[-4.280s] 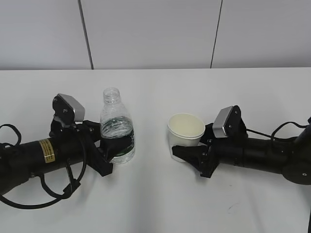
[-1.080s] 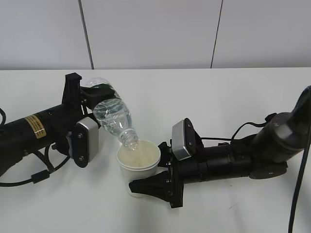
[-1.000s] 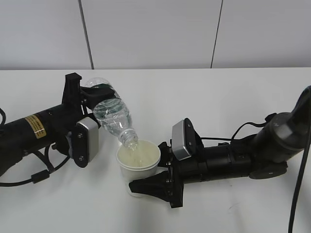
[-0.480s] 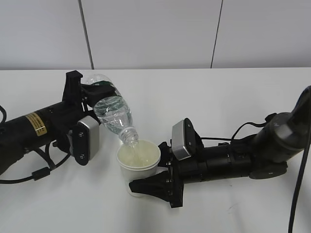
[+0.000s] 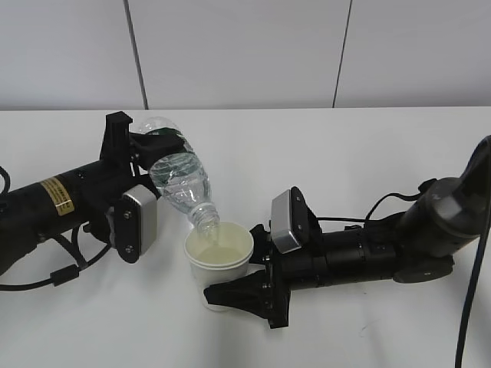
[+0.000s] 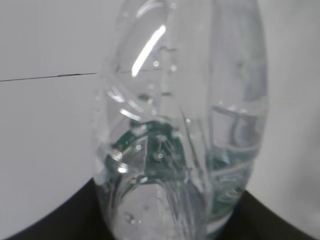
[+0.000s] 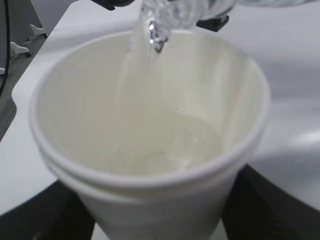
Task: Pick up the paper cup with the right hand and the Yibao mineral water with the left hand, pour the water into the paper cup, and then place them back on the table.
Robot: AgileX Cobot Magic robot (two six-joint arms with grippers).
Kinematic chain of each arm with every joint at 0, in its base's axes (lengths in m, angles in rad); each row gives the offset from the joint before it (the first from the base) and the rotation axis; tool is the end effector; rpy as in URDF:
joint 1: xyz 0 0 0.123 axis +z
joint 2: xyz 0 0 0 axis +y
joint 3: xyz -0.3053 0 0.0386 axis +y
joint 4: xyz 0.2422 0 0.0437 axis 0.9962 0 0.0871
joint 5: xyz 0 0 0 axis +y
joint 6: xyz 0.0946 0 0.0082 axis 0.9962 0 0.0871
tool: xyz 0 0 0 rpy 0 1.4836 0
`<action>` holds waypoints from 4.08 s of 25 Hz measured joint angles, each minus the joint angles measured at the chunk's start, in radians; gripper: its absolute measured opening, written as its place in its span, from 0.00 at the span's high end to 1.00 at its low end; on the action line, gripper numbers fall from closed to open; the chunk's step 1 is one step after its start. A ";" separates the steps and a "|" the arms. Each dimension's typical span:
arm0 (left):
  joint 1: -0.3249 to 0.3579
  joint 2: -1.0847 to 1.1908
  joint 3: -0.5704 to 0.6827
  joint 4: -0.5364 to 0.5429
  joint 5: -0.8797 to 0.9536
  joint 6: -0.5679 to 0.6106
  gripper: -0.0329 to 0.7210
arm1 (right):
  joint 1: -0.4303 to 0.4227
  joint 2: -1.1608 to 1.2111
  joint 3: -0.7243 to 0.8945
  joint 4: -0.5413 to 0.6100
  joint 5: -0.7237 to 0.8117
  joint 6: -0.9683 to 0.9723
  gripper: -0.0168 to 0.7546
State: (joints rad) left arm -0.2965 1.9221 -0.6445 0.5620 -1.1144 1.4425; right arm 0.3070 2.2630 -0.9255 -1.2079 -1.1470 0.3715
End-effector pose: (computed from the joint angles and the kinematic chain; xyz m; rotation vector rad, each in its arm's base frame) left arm 0.3077 -0.1415 0.1650 1.6335 0.5949 0.6263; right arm 0.3231 0.1873 0.0804 -1.2400 1.5564 0.9880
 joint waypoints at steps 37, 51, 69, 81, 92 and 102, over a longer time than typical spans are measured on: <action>0.000 0.000 0.000 0.018 -0.002 -1.222 0.48 | 0.000 0.000 0.000 0.002 0.008 -0.097 0.30; 0.002 0.000 0.067 0.144 -0.007 -1.555 0.48 | -0.076 0.000 0.000 0.063 0.012 -0.103 0.30; -0.001 0.064 0.102 0.239 -0.012 -1.609 0.48 | -0.232 0.000 0.000 0.125 0.053 -0.094 0.30; -0.001 0.080 0.102 0.191 -0.008 -1.612 0.48 | -0.232 0.000 0.000 0.159 0.072 -0.094 0.30; -0.001 0.080 0.102 0.109 -0.008 -1.558 0.48 | -0.232 0.002 0.000 0.162 0.072 -0.094 0.28; -0.001 0.092 0.097 0.088 -0.009 -1.529 0.48 | -0.232 0.002 0.000 0.150 0.090 -0.094 0.21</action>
State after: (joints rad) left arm -0.2979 2.0140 -0.5479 0.6503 -1.1231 -0.0865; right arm 0.0752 2.2646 -0.9255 -1.0579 -1.0568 0.2780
